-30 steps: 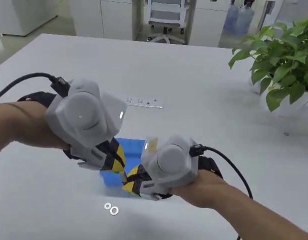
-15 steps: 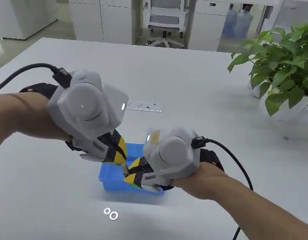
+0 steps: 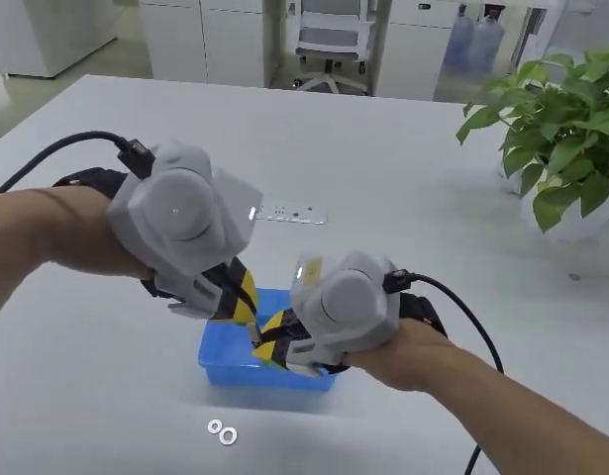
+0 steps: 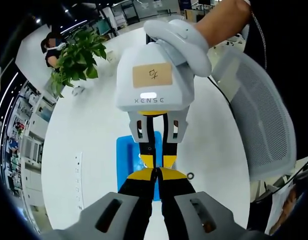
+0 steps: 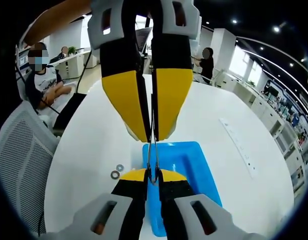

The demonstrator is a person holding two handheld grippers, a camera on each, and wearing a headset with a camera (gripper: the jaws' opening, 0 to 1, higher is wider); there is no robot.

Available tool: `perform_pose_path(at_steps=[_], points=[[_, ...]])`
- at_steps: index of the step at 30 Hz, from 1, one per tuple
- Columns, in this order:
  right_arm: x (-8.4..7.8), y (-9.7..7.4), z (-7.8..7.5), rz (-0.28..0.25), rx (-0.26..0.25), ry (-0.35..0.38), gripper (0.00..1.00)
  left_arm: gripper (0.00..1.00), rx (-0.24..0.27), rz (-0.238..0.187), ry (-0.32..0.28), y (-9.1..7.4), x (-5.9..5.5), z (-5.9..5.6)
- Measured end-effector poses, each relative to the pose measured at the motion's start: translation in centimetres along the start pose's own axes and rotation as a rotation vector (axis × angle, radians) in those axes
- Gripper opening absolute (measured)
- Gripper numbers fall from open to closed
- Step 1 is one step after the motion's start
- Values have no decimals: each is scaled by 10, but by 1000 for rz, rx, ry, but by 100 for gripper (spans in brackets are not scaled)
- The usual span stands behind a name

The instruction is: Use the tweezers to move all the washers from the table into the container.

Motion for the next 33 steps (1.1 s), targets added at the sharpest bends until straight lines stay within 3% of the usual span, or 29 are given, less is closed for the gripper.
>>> perform_pose_path(at_steps=[33], points=[[-22,32,-32,26,40,75,10,7,-56,-5,-33,36,-28,19]])
Point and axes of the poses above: the centre of the closed fingertips' face, and the gripper's own axes: y roughly forward along the fingers, z roughly to its left, x roughly out of its top, the point moved 5 cm from there along -y, roughly backward along the fingers, and after that the axes turned 15 degrees about y, right-handed, at the moved point
